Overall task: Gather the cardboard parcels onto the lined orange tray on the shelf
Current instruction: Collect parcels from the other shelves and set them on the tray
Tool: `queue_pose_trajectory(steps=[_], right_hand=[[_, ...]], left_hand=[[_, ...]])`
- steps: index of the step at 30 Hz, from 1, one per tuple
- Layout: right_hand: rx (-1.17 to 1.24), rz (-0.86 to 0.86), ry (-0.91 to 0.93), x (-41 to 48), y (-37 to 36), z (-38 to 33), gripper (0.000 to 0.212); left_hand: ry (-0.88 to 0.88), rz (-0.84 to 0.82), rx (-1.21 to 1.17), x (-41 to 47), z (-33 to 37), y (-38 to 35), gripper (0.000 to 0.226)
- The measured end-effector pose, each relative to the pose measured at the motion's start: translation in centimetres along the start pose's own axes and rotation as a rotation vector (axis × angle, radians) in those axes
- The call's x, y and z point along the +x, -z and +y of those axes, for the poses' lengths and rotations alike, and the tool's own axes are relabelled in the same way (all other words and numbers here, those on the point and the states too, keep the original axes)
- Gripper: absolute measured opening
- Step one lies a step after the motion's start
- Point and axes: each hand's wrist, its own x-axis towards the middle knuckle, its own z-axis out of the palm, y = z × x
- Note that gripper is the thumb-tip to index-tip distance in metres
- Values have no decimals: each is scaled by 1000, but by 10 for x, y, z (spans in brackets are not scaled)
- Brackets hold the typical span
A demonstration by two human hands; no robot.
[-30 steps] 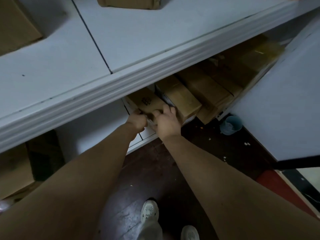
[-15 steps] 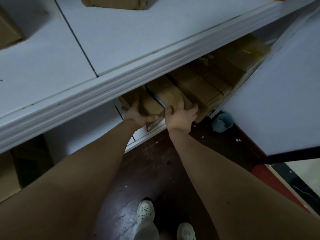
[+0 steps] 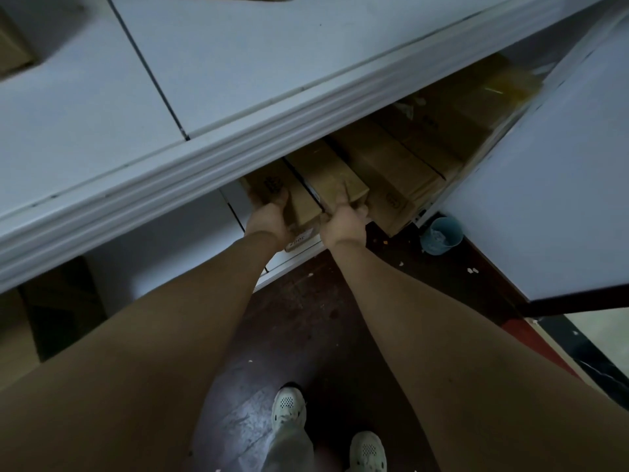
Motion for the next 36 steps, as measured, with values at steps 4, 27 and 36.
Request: queue_pose_trajectory(steps=[4, 27, 36], right_hand=[[36, -25, -51, -12, 14, 1, 82], [7, 96, 542, -203, 180, -112, 33], [-47, 6, 709, -217, 136, -209, 37]], left_hand=[[70, -56, -43, -15, 3, 4, 100], [-94, 394, -23, -265, 112, 172, 40], [57, 559, 24, -270, 39, 256, 33]])
